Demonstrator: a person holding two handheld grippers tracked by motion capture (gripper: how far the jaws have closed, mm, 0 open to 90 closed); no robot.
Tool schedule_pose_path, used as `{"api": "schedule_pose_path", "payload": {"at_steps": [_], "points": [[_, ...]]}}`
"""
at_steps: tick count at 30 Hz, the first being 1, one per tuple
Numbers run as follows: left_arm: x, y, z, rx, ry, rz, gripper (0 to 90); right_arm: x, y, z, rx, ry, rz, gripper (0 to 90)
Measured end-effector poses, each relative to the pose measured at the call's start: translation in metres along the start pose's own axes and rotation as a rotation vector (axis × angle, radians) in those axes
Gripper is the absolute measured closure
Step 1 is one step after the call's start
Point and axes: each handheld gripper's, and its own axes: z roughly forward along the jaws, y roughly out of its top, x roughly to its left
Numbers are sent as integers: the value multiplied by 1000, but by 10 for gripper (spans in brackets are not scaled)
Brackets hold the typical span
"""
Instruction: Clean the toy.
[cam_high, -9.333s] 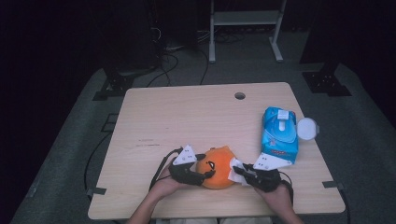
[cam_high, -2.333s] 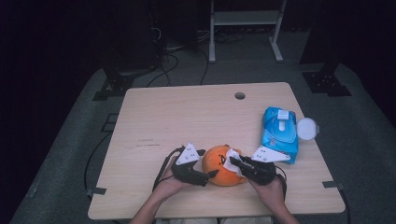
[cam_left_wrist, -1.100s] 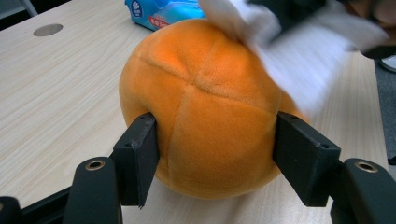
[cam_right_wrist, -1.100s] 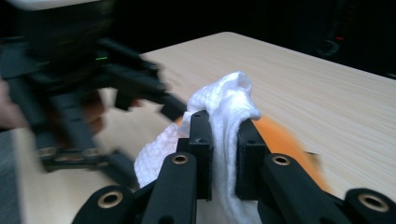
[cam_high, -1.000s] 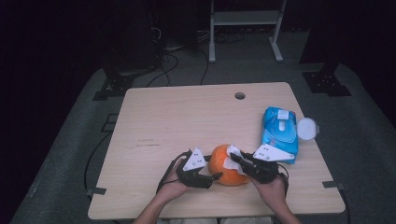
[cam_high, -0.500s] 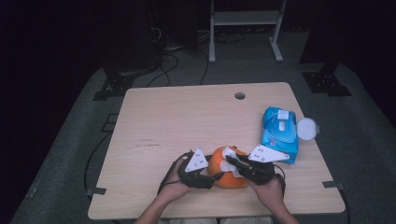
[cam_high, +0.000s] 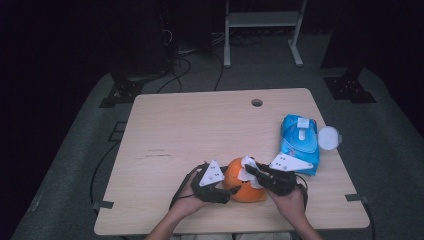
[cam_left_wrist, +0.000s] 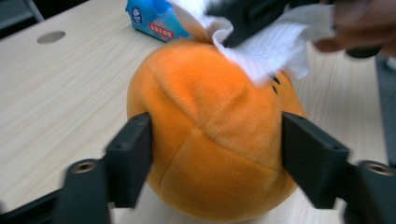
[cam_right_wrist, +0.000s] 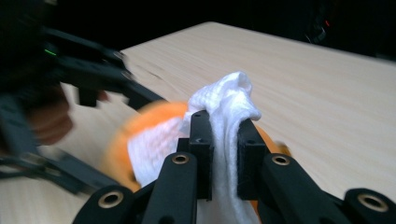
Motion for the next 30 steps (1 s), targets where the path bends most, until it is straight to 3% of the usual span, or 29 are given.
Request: {"api": "schedule_pose_path", "payload": {"at_steps": [1,2,6,11,13,15,17,19,21,23,26,28,30], "points": [[3,2,-1,-19,-14,-50,230,-5,-4,0,3,-2,32,798],[4,2,-1,-28,-18,-69,201,-8,-8,-1,4,-1,63,798],[3,3,3,-19,-14,-82,195,-4,-6,-1,17,22,63,800],[-6,1,2,28,24,67,318,13,0,2,10,94,15,800],[-5,-1,0,29,18,68,327,10,2,2,14,78,6,798],[-2,0,-1,13,7,21,294,2,1,1,13,45,19,798],[2,3,-2,-23,-11,-57,204,-7,-6,0,23,28,68,799],[2,5,-1,-32,-16,-70,181,-7,-9,-1,24,41,86,800],[-1,4,2,-14,-14,-43,208,-1,-6,-1,22,73,85,800],[-5,3,2,-3,-10,16,279,9,-2,0,12,112,59,800],[-8,1,0,16,4,88,329,15,2,3,15,116,18,800],[-8,0,-1,11,1,85,332,9,2,3,15,90,25,798],[-5,0,-1,4,-6,45,304,-2,-2,2,27,42,46,799]]}}
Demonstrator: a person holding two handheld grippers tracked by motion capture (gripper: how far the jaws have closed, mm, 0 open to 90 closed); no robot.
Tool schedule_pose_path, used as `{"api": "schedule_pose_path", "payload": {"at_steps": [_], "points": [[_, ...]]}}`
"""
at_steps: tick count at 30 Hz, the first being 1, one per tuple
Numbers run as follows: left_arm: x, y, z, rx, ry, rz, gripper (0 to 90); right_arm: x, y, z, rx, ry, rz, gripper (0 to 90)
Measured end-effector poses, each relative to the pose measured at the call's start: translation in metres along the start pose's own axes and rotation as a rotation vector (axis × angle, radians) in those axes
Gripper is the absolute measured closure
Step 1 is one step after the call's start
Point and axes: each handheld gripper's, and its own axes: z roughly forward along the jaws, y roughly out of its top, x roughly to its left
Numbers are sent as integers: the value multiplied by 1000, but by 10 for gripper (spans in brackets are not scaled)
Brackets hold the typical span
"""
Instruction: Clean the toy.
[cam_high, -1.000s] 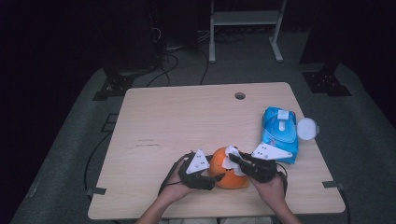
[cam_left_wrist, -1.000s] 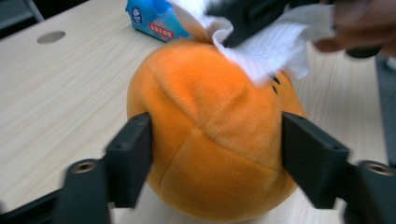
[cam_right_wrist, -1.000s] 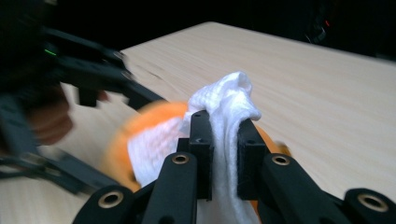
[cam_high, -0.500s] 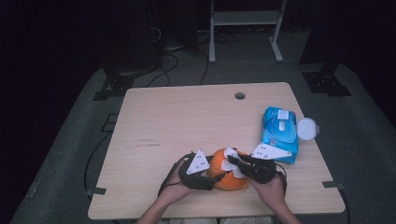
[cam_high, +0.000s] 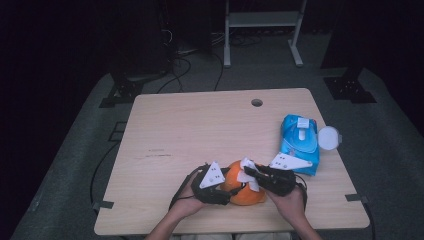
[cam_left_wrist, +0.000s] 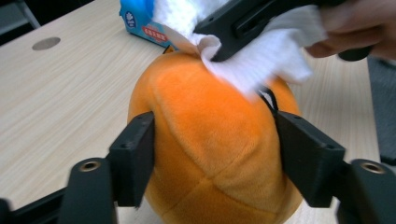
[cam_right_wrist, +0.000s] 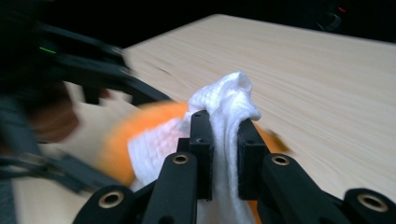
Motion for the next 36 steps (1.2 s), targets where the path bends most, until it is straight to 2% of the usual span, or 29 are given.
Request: {"api": "schedule_pose_path", "payload": {"at_steps": [2,3,5,7,11,12,13,15,17,18,19,21,22,23,26,27,28,29,30,32,34,36], "points": [[5,3,0,-22,-12,-94,215,-10,-7,-1,6,-9,47,800],[8,3,1,-23,-16,-132,185,-11,-8,-2,8,-12,60,800],[7,2,4,-17,-21,-139,188,-7,-7,-4,9,-1,51,801],[4,2,3,-7,-14,-92,263,1,-3,-3,2,27,30,801],[-10,4,3,22,7,79,339,16,4,2,-15,95,-2,801],[-13,4,2,24,7,105,346,17,6,3,-17,99,-17,801],[-14,4,2,23,8,118,350,17,7,3,-15,96,-25,800],[-13,3,2,20,4,116,350,13,8,2,-17,72,-28,800],[-10,3,2,14,-1,83,321,2,5,0,-10,36,-8,800],[-6,4,2,-1,-11,24,271,-3,2,0,-5,22,7,800],[-2,5,2,-25,-30,-55,211,-7,-2,0,0,14,26,801],[1,6,3,-36,-44,-108,188,-7,-6,-2,0,17,37,802],[0,6,3,-32,-48,-113,190,-5,-5,-2,2,26,35,802],[-1,6,4,-27,-43,-108,213,-2,-3,-2,-3,40,32,802],[-9,7,4,-10,-25,-3,305,10,3,-1,-19,92,12,802],[-14,8,4,2,-22,53,321,12,5,0,-20,103,9,802],[-17,8,4,11,-20,88,334,15,7,1,-20,117,-3,802],[-19,8,4,18,-11,117,337,16,8,2,-19,119,-12,802],[-19,7,4,19,-9,123,337,16,9,2,-15,111,-22,802],[-16,5,3,14,-18,96,334,9,9,1,-15,81,-14,802],[-12,5,3,12,-19,57,294,-3,3,-1,-2,27,7,802],[-5,7,2,-6,-37,-28,223,-10,-3,-3,1,14,42,802]]}}
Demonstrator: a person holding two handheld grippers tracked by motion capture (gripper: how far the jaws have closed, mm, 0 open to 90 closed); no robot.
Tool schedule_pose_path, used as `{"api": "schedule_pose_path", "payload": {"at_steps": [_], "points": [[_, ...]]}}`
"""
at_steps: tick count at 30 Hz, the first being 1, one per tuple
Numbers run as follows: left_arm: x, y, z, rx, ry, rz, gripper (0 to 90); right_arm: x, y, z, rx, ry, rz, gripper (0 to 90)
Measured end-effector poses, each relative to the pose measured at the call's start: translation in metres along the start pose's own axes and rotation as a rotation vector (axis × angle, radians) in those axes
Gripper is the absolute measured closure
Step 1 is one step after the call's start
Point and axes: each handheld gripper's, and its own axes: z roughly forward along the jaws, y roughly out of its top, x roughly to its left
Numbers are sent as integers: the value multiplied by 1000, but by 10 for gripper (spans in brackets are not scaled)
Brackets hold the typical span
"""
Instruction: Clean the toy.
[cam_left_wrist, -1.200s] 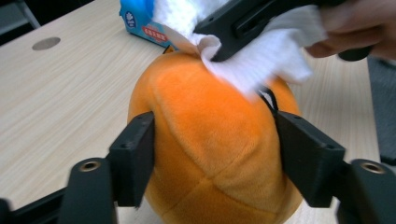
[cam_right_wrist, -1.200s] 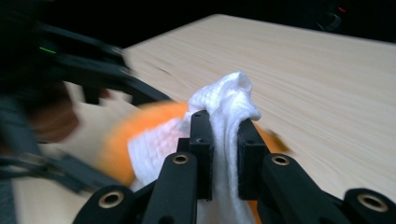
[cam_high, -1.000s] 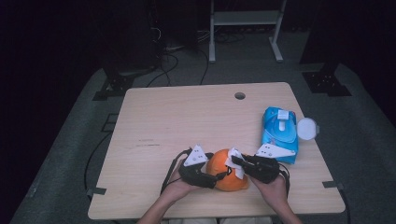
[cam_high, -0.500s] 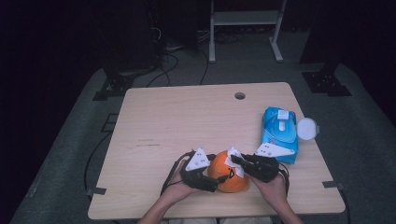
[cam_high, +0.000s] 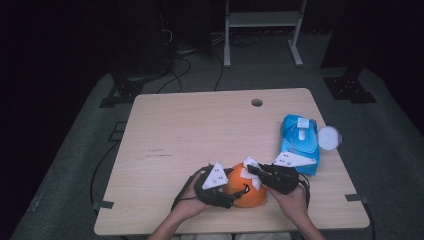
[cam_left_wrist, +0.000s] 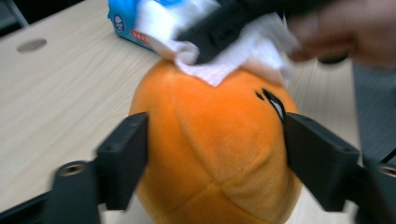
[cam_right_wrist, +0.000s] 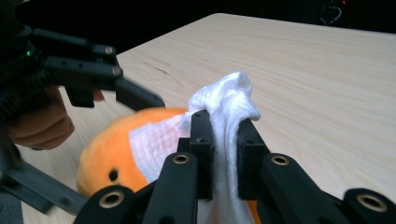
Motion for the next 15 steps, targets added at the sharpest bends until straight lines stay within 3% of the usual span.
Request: {"api": "schedule_pose_path", "payload": {"at_steps": [3,5,6,7,9,13,15], "points": [[1,6,1,-40,-8,-65,180,7,0,0,-7,13,-6,801],[-3,6,3,-11,14,-16,192,18,3,4,-10,65,-19,801],[-3,4,3,-5,21,7,218,22,4,5,-2,61,-44,801],[-3,3,3,-8,20,2,237,23,4,6,6,50,-60,801],[1,-1,1,-5,17,-8,256,17,4,4,6,42,-48,801],[7,-5,-4,-5,0,-36,259,-4,-4,-4,9,-29,10,801],[6,-2,-3,-21,3,-27,214,-4,-6,-5,8,-37,13,801]]}}
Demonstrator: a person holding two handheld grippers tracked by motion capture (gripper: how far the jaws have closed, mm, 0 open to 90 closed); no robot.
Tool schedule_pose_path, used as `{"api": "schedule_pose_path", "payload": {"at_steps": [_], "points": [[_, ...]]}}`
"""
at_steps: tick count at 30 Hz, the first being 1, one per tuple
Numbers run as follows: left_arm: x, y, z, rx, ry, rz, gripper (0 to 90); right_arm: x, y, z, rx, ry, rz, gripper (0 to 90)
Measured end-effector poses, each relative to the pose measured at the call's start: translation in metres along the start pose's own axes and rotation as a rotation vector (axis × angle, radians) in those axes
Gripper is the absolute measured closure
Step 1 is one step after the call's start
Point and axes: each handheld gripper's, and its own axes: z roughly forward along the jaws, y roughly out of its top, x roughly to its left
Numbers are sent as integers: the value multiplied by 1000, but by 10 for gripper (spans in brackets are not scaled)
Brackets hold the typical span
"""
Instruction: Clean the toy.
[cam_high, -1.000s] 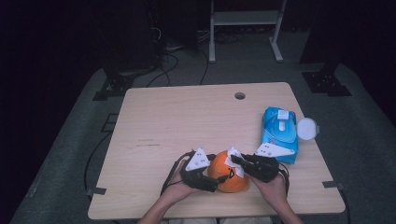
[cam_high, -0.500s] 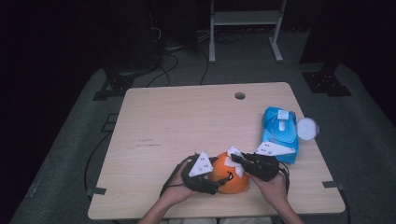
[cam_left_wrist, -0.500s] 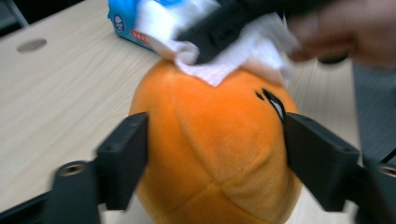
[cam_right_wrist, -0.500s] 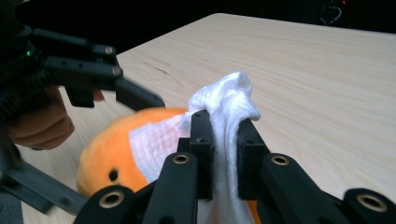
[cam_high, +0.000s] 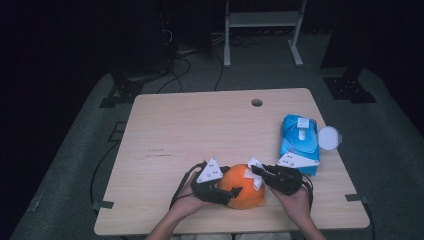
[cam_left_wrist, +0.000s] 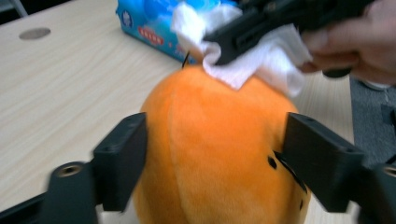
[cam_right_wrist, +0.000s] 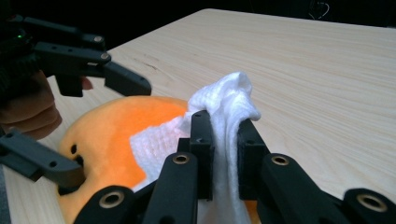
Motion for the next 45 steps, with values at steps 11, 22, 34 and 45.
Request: {"api": "schedule_pose_path", "payload": {"at_steps": [11,22,34,45], "points": [[9,-10,-2,23,30,-18,260,2,-1,0,11,-12,-29,799],[13,-8,-3,20,29,-8,293,19,0,5,-1,54,-55,798],[27,-18,-10,34,40,-74,300,23,-5,4,8,60,-80,795],[27,-18,-9,29,33,-87,289,26,-1,4,12,78,-75,794]]}}
